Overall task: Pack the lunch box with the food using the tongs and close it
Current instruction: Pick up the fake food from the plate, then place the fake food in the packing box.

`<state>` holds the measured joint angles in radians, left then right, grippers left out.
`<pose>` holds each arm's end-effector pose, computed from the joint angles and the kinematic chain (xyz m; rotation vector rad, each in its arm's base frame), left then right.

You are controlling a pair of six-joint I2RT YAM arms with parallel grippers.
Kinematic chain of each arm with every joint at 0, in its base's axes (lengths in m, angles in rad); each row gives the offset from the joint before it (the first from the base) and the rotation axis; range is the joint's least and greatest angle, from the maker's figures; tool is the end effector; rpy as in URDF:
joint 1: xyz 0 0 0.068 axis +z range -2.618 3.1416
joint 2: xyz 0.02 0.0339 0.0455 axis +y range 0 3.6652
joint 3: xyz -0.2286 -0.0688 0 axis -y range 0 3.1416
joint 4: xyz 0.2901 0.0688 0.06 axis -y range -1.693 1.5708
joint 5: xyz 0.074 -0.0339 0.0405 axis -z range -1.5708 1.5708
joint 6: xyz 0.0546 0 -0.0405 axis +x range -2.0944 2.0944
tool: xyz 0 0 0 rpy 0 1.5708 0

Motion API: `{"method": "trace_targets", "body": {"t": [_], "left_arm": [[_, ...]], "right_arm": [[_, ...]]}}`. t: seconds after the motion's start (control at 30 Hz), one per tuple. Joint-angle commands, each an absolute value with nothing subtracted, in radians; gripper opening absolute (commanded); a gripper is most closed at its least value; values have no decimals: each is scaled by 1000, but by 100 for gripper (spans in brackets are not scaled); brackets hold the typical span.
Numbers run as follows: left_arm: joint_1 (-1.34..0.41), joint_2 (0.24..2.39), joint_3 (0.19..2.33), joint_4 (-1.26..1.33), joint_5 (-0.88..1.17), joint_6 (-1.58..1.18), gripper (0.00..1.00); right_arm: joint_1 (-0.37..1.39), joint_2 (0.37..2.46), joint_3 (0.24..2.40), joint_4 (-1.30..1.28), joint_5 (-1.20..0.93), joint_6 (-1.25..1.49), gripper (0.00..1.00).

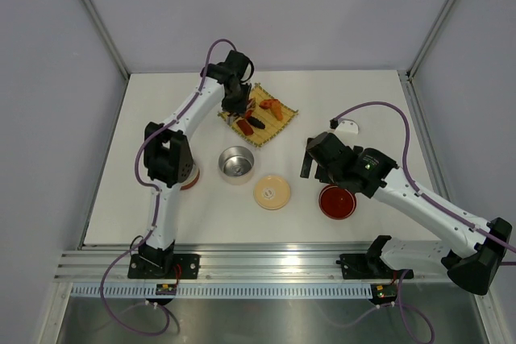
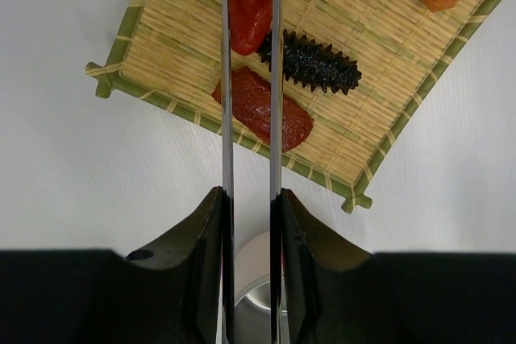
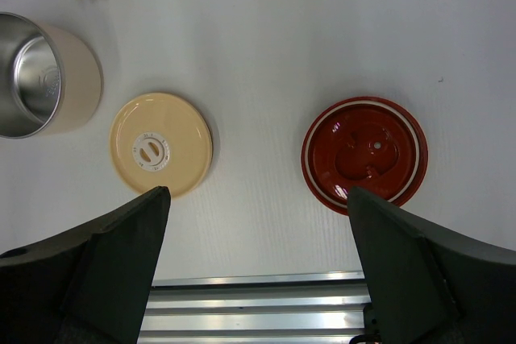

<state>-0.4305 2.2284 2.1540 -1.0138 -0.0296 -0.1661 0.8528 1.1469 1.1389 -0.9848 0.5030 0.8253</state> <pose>0.4670 -0.2127 0.2188 0.3420 2.6456 -0.1552 0.2061 0.1959 0.2775 0.1498 2.3934 0.1184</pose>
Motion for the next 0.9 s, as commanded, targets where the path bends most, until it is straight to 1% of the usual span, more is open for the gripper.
{"method": "trace_targets", "body": {"t": [0.0, 0.03, 0.27, 0.47, 0.67, 0.73, 0.77, 0.83, 0.87], "left_arm": [[-440, 2119, 2192, -1011, -47, -184, 2], [-439, 2109, 2192, -1005, -57, -192, 0], [-440, 1990, 2171, -977, -74, -219, 0], [-439, 1855, 2093, -969, -45, -242, 0], [-452, 1698, 1915, -1005, -25, -238, 0], [-465, 1609, 1852, -1017, -26, -250, 0], [-469, 1576, 1774, -1017, -26, -256, 0], [-489, 1465, 1689, -1008, -26, -282, 0], [-492, 1429, 1602, -1003, -17, -293, 0]], "right_arm": [[853, 1149, 1180, -973, 500, 830, 99], [853, 1149, 1180, -973, 499, 830, 99], [853, 1138, 1175, -969, 494, 830, 99], [853, 1146, 1184, -965, 483, 827, 99], [853, 1141, 1186, -956, 480, 816, 99], [853, 1147, 1187, -945, 477, 808, 99], [853, 1150, 1190, -942, 476, 805, 99], [853, 1166, 1201, -937, 468, 796, 100], [853, 1167, 1201, -933, 465, 795, 100]]}}
